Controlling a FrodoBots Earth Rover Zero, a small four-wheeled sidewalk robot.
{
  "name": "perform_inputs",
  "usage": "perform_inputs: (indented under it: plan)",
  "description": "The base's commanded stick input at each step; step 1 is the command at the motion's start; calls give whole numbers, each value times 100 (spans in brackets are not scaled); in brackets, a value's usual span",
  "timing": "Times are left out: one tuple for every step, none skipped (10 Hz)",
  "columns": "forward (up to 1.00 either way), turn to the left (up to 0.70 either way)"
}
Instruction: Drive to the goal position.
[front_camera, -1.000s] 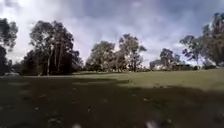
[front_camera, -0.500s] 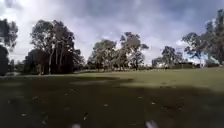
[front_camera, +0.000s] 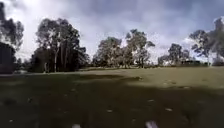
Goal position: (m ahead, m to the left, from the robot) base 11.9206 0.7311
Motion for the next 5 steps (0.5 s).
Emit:
perform_inputs:
  plan:
    - [70,0]
    - [70,0]
    - [70,0]
    - [70,0]
    - [70,0]
